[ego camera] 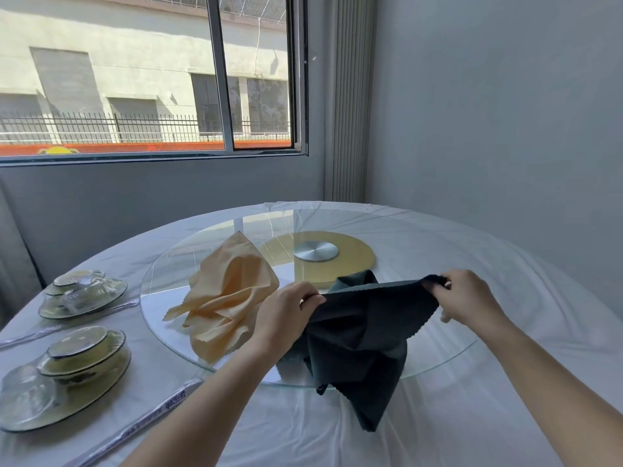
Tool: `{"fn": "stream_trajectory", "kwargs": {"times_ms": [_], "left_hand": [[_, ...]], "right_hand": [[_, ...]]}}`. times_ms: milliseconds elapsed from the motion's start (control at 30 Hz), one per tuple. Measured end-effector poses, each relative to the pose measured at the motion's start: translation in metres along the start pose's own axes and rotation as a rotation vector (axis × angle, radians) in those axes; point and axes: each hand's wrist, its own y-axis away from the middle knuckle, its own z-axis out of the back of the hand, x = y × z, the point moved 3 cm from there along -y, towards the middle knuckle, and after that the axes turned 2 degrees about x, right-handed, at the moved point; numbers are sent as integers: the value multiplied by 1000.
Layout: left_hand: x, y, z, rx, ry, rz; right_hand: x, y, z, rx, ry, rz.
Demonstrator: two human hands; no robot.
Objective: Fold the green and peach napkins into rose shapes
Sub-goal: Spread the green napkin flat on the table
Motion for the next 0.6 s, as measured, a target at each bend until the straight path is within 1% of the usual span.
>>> {"fn": "stream_trajectory", "kwargs": {"times_ms": [100, 167, 267, 333, 367, 467, 533, 600], "left_hand": [[-5, -2, -5, 62, 4, -15], [-3, -3, -12, 104, -6, 11], [6, -7, -23, 105, -46, 51], [11, -10, -30, 86, -54, 67], [14, -13, -33, 74, -37, 97], [12, -17, -40, 57, 117, 168], [5, -17, -47, 89, 129, 85], [-4, -16, -54, 157, 14, -59]], "right_hand": [[9, -11, -2, -52, -200, -37], [11, -21, -3, -101, -279, -38], [9, -35, -6, -128, -215, -14], [8, -41, -11, -112, -183, -2], [8, -44, -16, -88, -179, 14], [5, -55, -35, -5, -125, 78], [5, -62, -47, 27, -89, 102], [7, -69, -57, 55, -105, 129]]}}
